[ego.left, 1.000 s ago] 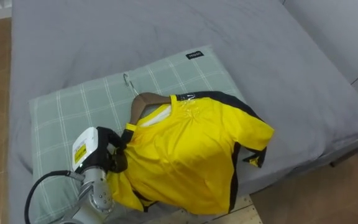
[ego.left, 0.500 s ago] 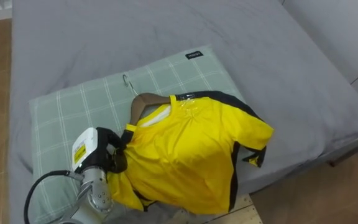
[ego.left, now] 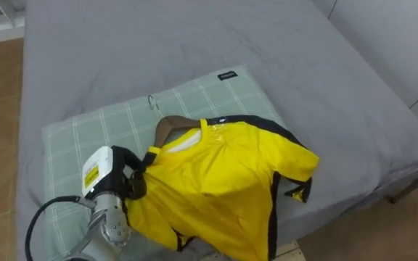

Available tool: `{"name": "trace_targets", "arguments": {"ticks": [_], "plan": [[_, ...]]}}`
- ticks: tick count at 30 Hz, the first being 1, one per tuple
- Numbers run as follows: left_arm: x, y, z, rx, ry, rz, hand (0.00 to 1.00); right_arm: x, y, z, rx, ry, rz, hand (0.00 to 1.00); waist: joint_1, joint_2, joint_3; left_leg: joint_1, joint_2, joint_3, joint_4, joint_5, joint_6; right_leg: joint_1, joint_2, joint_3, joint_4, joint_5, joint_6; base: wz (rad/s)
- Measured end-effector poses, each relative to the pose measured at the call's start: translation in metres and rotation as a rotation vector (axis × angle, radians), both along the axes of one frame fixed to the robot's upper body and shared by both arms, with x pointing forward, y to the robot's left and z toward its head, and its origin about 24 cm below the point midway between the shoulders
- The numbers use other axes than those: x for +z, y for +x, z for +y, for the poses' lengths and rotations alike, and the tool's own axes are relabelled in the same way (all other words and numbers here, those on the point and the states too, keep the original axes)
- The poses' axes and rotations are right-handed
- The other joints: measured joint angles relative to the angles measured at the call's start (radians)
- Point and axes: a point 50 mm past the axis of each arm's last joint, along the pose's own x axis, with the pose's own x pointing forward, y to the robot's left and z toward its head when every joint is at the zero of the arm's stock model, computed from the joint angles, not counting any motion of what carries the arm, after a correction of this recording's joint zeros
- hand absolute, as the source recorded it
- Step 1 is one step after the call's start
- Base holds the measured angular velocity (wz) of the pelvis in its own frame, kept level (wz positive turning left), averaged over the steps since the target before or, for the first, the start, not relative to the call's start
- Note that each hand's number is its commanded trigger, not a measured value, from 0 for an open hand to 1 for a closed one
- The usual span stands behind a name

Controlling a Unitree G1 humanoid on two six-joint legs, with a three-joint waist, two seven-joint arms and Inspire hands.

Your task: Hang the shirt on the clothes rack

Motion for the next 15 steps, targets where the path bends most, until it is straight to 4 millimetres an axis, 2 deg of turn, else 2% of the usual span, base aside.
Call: {"name": "trace_targets", "arguments": {"ticks": [2, 5, 10, 15], "plan": [[0.008, 0.002, 0.001, -0.021, 0.051, -0.057, 1.00, -0.001, -0.003, -0.004, 0.013, -0.019, 0.010, 0.00, 0.000, 0.004, -0.0026, 0.007, 0.000, 0.000, -0.002, 0.000, 0.000, 0.006, 0.000, 0.000, 0.000, 0.000, 0.001, 0.00], [0.019, 0.006, 0.000, -0.044, 0.102, -0.137, 1.00, -0.003, -0.014, -0.013, 0.012, -0.046, 0.035, 0.00, 0.004, 0.022, -0.0146, 0.037, -0.001, 0.000, -0.021, 0.003, 0.000, 0.036, 0.002, 0.001, -0.019, 0.002, 0.003, -0.01], [0.043, 0.012, -0.012, -0.090, 0.136, -0.301, 1.00, -0.008, -0.035, -0.027, -0.016, -0.088, 0.083, 0.00, 0.032, 0.036, -0.0251, 0.135, -0.003, -0.004, -0.080, 0.012, -0.005, 0.125, 0.010, 0.004, -0.054, -0.001, 0.006, -0.03], [0.049, 0.008, -0.018, -0.154, 0.177, -0.366, 1.00, -0.011, -0.050, -0.037, -0.060, -0.111, 0.121, 0.00, 0.044, 0.048, -0.0381, 0.221, -0.002, -0.006, -0.120, 0.016, -0.008, 0.191, 0.016, 0.007, -0.056, -0.020, 0.008, -0.03]]}}
